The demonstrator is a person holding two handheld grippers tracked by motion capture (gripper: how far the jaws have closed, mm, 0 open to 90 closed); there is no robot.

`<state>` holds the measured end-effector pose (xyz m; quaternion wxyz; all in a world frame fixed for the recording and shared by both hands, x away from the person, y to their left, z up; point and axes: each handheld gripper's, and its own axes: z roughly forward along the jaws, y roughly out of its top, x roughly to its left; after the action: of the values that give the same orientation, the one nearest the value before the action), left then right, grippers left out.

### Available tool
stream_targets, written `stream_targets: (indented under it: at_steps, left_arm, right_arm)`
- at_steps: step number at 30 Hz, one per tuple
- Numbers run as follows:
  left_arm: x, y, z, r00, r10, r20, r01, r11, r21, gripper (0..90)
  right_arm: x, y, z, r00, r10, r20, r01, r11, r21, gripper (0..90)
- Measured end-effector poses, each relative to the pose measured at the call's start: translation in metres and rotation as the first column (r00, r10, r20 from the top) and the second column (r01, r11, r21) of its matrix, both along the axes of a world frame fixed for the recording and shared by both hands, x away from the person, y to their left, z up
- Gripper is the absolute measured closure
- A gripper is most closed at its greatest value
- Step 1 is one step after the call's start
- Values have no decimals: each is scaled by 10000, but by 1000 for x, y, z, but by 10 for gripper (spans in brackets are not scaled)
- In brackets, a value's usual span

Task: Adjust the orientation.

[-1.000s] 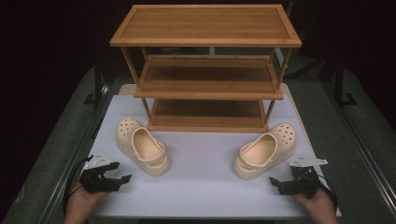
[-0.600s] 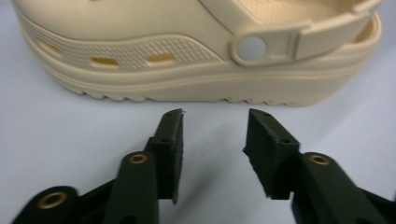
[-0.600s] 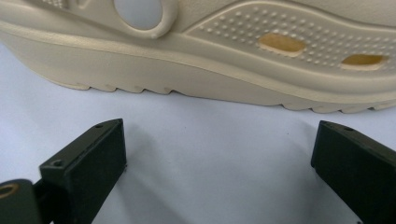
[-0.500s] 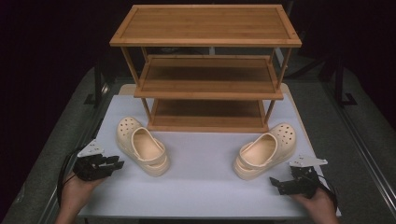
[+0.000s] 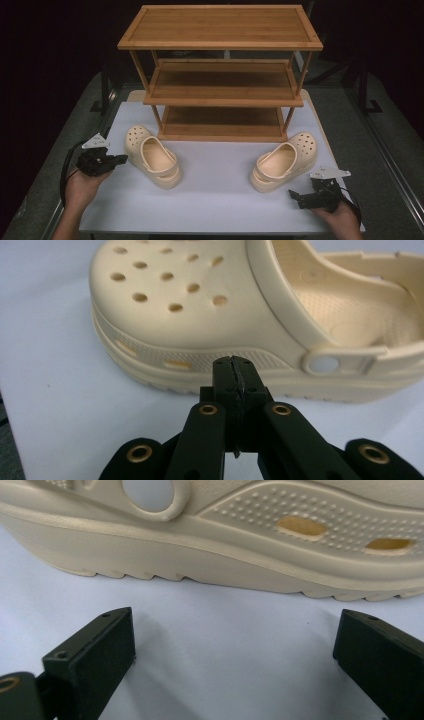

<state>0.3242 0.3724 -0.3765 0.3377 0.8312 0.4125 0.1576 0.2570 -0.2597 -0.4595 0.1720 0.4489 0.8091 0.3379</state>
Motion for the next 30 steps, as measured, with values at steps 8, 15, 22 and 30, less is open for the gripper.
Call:
stream_targets:
  at_steps: [8,15,22,30]
  left_arm:
    - [25,0,15,9995,282,106,-283,9996,61,900]
    - [47,3,22,9986,518,113,-519,9986,81,900]
    - [73,4,29,9975,681,174,-686,9972,307,900]
    - [99,5,27,9949,958,307,-972,9941,487,900]
  right_arm:
    - [0,0,0,10000,3,1,-3,10000,-1,30]
    - [0,0,0,10000,2,4,-2,10000,-2,30]
    - [0,0,0,10000,4,4,-4,10000,-1,30]
    - [0,0,0,10000,3,7,-3,10000,-1,30]
